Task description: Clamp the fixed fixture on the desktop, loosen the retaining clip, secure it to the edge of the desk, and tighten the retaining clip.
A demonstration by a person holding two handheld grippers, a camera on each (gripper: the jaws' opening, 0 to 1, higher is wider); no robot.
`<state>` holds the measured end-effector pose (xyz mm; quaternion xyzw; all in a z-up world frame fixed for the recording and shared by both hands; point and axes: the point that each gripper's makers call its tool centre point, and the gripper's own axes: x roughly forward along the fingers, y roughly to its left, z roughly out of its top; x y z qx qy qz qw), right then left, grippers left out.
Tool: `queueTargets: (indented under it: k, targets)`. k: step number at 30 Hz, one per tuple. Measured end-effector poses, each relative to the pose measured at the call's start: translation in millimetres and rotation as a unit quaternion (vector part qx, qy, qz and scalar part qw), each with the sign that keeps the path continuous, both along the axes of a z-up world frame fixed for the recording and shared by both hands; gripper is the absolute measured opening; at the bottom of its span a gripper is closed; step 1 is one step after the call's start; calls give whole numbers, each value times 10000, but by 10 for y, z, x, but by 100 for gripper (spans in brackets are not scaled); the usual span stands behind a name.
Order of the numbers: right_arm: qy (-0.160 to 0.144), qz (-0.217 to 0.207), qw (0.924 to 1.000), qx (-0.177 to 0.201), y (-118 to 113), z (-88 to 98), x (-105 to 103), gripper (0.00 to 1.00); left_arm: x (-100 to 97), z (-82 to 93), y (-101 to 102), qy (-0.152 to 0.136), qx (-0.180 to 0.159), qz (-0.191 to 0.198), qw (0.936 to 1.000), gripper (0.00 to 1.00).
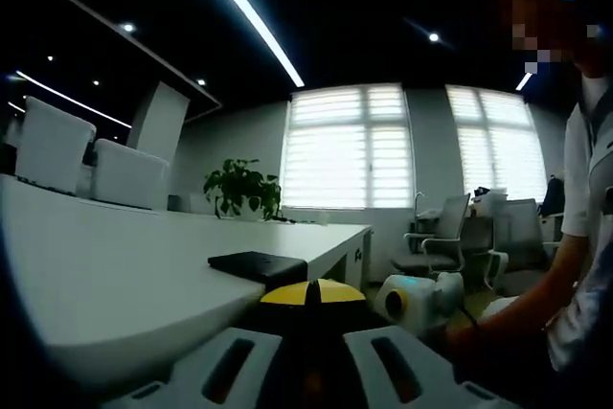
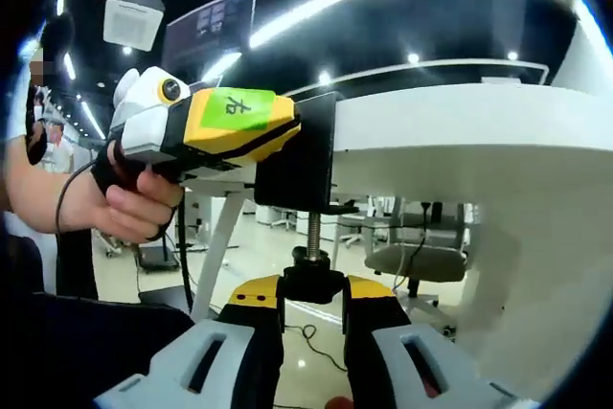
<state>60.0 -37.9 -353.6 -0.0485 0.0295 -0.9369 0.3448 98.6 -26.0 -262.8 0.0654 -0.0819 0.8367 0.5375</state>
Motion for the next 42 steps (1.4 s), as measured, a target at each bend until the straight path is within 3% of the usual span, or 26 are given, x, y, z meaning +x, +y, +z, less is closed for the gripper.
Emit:
queueTargets:
  k: [2,6,8,13,17,19,21,27,36,42]
  targets:
    - [-235,-306,9989,-247,62,-35,33,24,-4,-2,1,8,-12,-1,10000,1]
    - [-285,-1171,9918,-413,229,-111,109,32,-7,-2,-6,33,-7,-2,10000,1]
    - [-392,-1199,9903,-589,173,-110,154,33,-2,-1,-2,20,8,5,10000,1]
    - [-316,-1395,9886,-476,64,-67,93,33,9,-1,16,40,-23,7,10000,1]
    - [-349,-1440,9880,-433,-7,-63,24,35,-2,-43,151,-4,-644,-8,9979,1]
    - [-300,-1452,9879,-460,7,-50,20,40,17,-14,231,10,-672,-31,9977,1]
    - [-240,-1541,9864,-513,67,-46,15,38,10,-31,247,-15,-712,-35,9975,1]
    - [-168,-1637,9855,-421,136,-32,-12,32,-2,-37,216,-17,-441,-31,9990,1]
    - [84,-1755,9844,129,109,-46,-38,31,-22,-18,174,-1,-112,-23,9999,1]
    - [34,-1935,9808,220,176,-67,-77,25,-29,-105,186,-52,-226,-28,9997,1]
